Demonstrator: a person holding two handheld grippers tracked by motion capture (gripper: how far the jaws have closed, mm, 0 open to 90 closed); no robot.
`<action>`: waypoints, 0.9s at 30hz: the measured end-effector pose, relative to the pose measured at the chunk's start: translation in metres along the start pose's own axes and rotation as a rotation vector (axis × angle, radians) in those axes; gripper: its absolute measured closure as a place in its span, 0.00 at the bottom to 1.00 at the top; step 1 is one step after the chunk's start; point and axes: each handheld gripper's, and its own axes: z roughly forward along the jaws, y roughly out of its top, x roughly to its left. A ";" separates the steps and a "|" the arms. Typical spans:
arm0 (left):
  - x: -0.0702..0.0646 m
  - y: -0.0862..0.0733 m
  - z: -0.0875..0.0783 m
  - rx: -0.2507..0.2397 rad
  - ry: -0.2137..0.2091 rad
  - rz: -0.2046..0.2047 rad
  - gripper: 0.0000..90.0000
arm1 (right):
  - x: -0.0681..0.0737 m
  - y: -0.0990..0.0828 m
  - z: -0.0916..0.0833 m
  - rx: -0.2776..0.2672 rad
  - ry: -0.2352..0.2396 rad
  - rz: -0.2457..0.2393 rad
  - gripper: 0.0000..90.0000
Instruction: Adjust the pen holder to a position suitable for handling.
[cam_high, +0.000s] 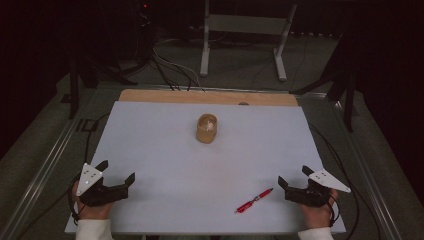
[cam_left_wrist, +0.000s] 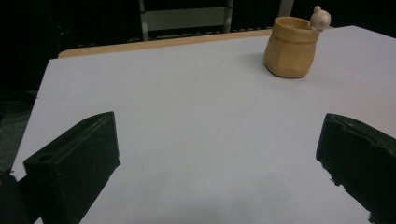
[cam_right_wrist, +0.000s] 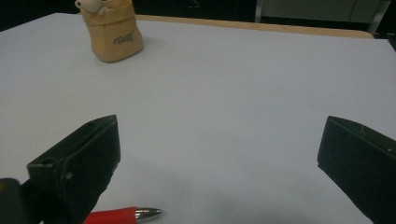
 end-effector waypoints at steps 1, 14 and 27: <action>0.000 0.000 0.000 0.001 0.002 0.000 0.00 | 0.000 0.000 0.000 0.000 0.000 0.000 0.00; -0.007 0.014 0.007 0.009 -0.012 0.013 0.00 | 0.000 0.000 0.000 -0.008 -0.016 -0.008 0.00; -0.013 0.047 0.029 0.009 -0.059 0.025 0.00 | 0.008 0.001 0.006 0.015 -0.006 -0.060 0.00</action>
